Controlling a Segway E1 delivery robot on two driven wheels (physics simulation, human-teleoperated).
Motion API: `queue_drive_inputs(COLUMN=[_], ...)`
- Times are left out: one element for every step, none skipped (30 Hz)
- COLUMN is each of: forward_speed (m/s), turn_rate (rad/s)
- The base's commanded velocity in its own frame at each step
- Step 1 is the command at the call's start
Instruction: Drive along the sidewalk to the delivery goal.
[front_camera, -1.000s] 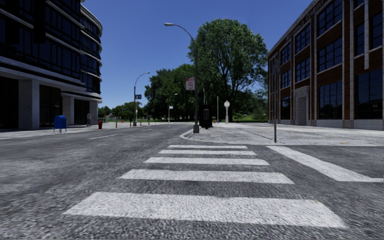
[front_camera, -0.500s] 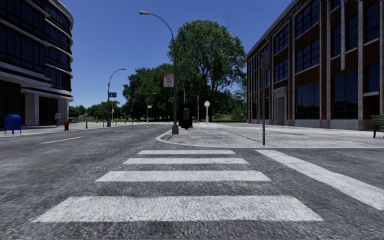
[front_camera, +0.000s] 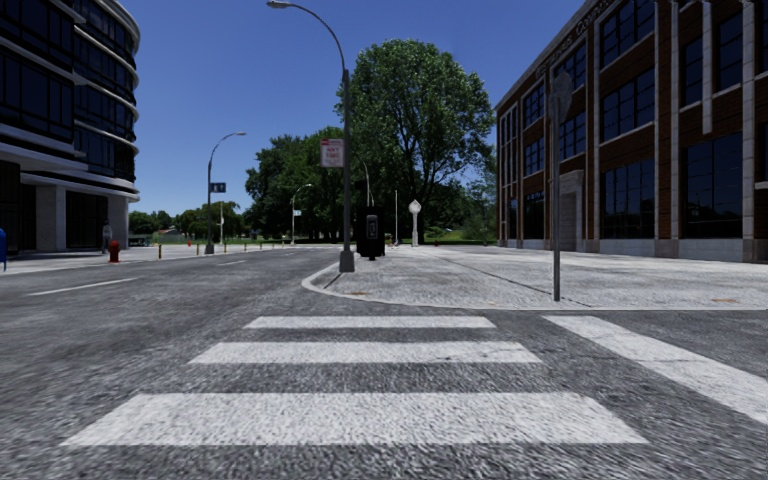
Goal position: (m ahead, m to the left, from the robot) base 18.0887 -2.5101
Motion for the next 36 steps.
queue_drive_inputs(forward_speed=[2.00,2.00,2.00,2.00,2.00,2.00,2.00,2.00,2.00,2.00,2.00,2.00,2.00,2.00,2.00,2.00,2.00,2.00,2.00,2.00,2.00,2.00,2.00,2.00,2.00,2.00,2.00,2.00,2.00,2.00,2.00,2.00,2.00,2.00,2.00,2.00], turn_rate=[0.00,0.00,0.00,0.00,0.00,0.00,0.00,0.00,0.00,0.00,0.00,0.00,0.00,0.00,0.00,0.00,0.00,0.00,0.00,-0.01,-0.02,-0.02,-0.02,-0.02,-0.02,-0.02,-0.02,-0.02,-0.02,-0.02,-0.02,-0.02,-0.02,-0.02,-0.02,-0.02])
